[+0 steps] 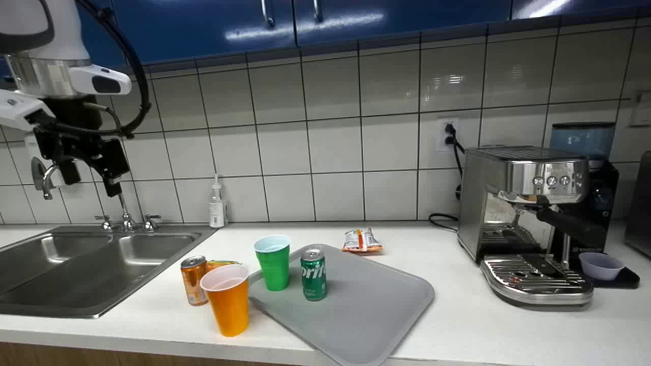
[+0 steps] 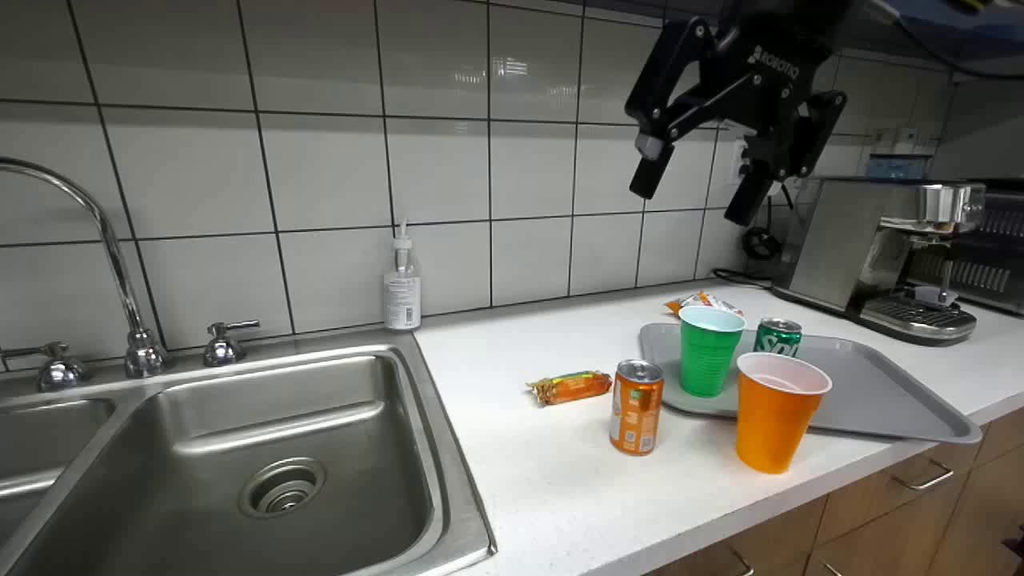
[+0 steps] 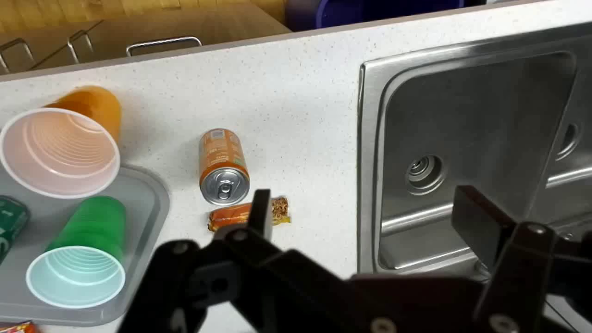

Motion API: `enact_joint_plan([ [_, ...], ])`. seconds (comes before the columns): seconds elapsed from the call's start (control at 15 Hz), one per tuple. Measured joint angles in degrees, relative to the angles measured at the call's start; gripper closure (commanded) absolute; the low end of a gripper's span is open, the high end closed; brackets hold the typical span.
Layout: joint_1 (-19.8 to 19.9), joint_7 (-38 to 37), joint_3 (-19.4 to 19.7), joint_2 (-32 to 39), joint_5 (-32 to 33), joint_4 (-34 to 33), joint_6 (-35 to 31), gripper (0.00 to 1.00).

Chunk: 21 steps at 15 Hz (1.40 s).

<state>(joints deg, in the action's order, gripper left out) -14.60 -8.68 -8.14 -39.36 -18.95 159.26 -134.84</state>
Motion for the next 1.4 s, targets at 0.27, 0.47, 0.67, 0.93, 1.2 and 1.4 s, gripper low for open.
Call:
enact_joint_plan([
  [0.27,0.0,0.0,0.0,0.1,0.0,0.0,0.0,0.0],
  [0.47,0.0,0.0,0.0,0.6,0.0,0.0,0.0,0.0],
  [0.67,0.4,0.0,0.0,1.7,0.6,0.0,-0.9,0.0],
  [0.93,2.3,0.0,-0.1,4.1,3.1,0.0,-4.5,0.0],
  [1.2,4.6,0.0,0.0,6.8,6.0,0.0,-7.9,0.0],
  [1.4,5.9,0.0,0.0,9.0,7.4,-0.1,-10.5,0.0],
])
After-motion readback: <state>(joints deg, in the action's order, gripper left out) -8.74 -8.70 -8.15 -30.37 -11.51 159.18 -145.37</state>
